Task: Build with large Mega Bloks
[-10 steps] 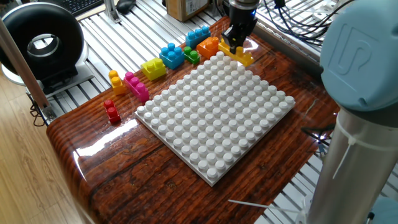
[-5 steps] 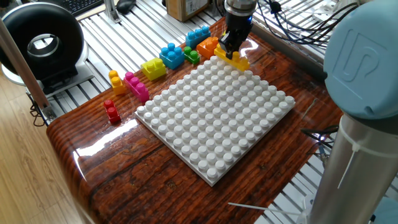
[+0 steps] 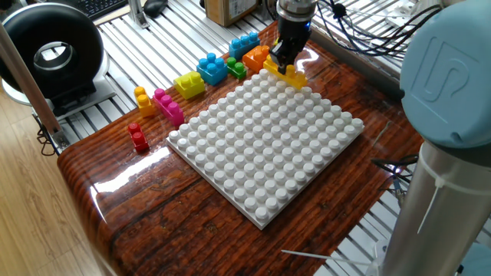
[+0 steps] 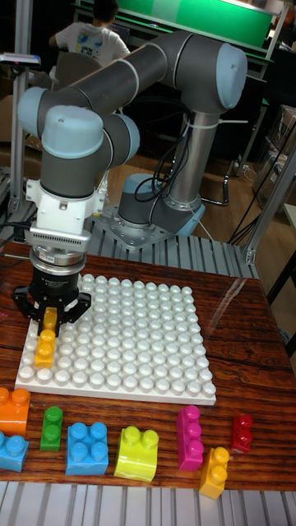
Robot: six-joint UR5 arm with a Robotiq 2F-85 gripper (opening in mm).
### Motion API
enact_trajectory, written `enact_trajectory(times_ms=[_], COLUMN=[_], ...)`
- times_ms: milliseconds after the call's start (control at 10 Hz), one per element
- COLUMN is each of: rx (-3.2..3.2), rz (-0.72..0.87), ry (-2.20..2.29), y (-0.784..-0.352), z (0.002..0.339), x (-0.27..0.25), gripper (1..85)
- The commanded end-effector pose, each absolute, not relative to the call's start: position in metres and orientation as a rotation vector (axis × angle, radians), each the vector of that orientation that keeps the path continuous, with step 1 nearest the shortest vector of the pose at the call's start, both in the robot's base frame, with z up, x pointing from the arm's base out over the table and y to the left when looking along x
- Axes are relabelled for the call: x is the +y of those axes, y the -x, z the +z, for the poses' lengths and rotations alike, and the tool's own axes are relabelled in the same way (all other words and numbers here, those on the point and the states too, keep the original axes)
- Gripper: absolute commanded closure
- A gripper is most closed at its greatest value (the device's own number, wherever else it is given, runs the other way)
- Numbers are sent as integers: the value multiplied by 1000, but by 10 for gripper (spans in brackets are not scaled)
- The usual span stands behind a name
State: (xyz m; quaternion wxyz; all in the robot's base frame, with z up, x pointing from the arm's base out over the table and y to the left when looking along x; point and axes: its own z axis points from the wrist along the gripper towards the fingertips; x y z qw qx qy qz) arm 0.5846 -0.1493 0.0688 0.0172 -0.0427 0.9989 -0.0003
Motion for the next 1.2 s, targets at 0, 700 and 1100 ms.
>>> enact_trajectory(times_ms=[0, 700, 1100], rx=[3093, 3098, 3114], rz=[8, 4, -19], ry=[113, 111, 88], y=[-584, -581, -575], z=[63, 56, 60], x=[-146, -151, -149], gripper=[847, 847, 847])
